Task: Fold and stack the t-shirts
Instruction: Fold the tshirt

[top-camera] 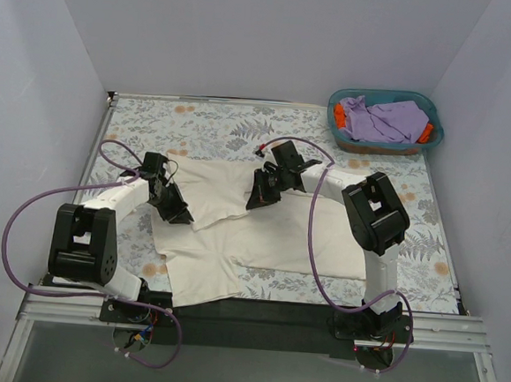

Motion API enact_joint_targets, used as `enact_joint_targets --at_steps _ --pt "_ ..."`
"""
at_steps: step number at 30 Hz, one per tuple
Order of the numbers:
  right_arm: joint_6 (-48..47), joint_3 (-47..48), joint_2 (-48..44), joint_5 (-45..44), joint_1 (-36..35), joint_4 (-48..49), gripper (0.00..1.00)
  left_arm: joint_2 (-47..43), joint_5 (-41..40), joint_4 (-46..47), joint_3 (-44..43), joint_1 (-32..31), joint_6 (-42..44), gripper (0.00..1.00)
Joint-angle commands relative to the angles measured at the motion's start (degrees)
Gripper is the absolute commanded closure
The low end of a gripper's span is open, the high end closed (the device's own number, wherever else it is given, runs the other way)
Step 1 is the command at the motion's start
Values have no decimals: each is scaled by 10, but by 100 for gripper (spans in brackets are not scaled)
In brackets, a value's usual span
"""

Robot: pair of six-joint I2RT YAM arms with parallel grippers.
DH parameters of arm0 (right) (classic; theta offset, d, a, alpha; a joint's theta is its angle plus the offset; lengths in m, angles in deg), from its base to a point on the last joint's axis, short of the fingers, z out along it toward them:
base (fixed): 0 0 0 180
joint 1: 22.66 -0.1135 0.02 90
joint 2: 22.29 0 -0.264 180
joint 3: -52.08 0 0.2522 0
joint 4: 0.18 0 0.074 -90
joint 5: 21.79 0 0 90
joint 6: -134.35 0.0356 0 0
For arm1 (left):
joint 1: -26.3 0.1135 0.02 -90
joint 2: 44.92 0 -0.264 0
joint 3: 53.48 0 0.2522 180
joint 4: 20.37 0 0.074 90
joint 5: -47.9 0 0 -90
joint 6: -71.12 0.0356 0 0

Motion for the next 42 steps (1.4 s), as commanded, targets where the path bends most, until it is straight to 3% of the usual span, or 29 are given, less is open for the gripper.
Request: enact_joint_targets --at_steps 1,3,4,6,12,13,18,22,28,33,42 --pt "-17 24 5 12 1 -14 90 -18 -12 -18 -15 2 -7 81" --pt "-29 29 -1 2 0 -22 82 -23 -23 -20 -20 2 -8 81" --pt "-34 32 -8 -5 0 -31 73 -26 -40 -20 -24 2 -10 81" --pt "-45 35 -18 -29 3 -44 63 -28 -60 -21 -41 5 -15 76" --pt "-93 25 -80 -112 48 -82 49 -1 -111 9 -108 33 -23 43" --pt "-96 19 -94 -118 74 -82 49 17 -115 15 -120 36 -25 42" --pt "-104 -16 -123 -139 175 -82 50 88 -125 50 -202 45 -30 48" --pt "-104 -30 -139 -166 262 -82 52 159 -133 59 -261 45 -27 62" --pt "-75 -37 -126 -196 336 -63 53 245 -149 62 -320 45 -23 70" --pt "-53 -51 -98 -212 375 -32 53 269 -165 66 -307 50 -31 74" --pt "-22 -96 -75 -218 444 -13 53 223 -163 88 -184 150 -60 78"
